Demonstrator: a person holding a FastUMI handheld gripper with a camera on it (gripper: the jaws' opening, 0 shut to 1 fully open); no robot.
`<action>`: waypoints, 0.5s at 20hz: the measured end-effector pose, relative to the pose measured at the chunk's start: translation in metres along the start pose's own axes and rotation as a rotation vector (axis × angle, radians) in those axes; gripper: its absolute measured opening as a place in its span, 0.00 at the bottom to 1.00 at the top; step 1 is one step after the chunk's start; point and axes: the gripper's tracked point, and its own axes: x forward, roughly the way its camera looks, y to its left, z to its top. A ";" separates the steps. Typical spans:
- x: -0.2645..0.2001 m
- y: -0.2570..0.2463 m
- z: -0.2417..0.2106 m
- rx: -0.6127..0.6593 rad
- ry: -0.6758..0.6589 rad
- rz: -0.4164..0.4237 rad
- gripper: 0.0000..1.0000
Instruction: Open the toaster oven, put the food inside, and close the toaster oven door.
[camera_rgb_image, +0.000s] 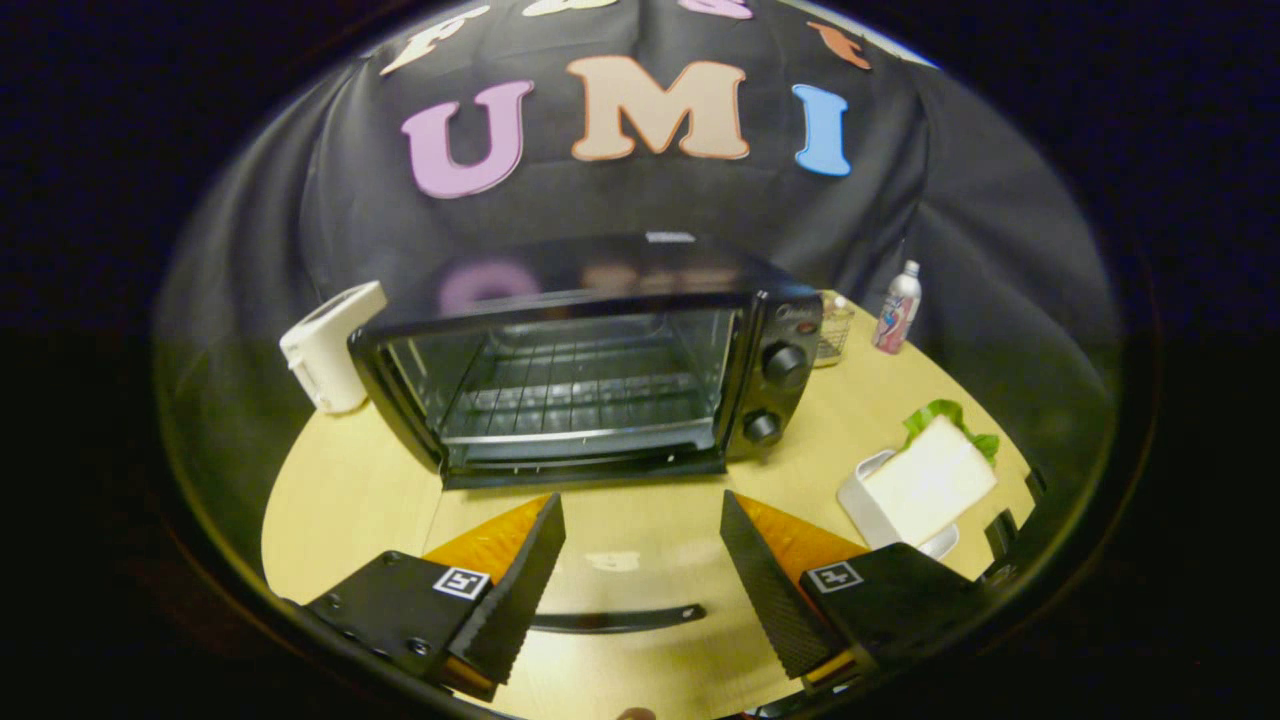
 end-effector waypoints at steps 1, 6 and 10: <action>0.000 -0.007 0.013 0.021 -0.032 -0.011 0.99; -0.015 -0.057 0.082 0.106 -0.168 -0.118 0.99; -0.028 -0.109 0.119 0.157 -0.243 -0.217 0.99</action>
